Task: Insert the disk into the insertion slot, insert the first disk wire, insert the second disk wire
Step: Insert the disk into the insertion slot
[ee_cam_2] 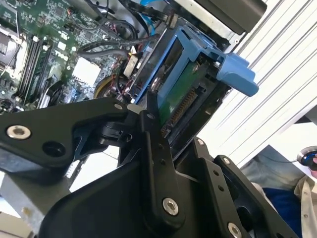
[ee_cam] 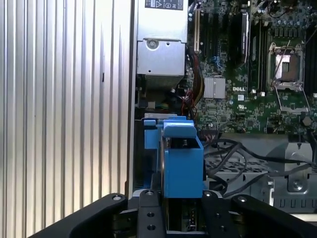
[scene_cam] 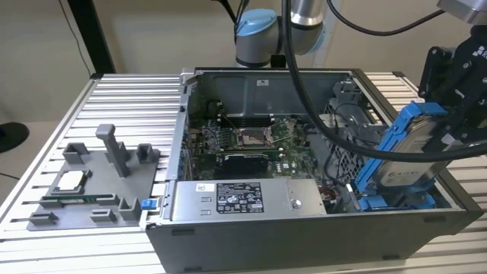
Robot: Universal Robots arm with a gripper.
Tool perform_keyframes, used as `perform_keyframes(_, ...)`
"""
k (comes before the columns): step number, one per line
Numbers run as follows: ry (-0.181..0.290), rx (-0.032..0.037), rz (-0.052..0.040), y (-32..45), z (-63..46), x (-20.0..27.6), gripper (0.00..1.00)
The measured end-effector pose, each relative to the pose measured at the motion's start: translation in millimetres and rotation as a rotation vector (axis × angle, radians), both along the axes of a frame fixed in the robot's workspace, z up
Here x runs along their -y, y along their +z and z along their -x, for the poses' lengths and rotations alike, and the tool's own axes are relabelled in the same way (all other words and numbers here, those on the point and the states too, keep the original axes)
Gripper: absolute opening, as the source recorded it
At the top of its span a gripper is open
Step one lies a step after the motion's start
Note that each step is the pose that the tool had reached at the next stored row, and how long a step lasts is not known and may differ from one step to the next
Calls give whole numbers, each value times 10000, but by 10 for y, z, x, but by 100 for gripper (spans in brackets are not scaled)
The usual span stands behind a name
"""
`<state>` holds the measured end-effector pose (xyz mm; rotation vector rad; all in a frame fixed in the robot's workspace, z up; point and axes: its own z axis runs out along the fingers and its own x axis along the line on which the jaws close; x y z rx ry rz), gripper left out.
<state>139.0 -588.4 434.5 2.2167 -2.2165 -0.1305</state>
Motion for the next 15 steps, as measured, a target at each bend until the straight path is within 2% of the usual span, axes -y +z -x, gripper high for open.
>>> perform_keyframes(4,-10,0,-1,-60,0,-71,0)
perform_keyframes(6,-13,0,0,-85,0,-92,0)
perform_keyframes(11,-13,2,5,-141,-5,-93,0)
perform_keyframes(15,-15,-2,-8,-153,-42,-93,0)
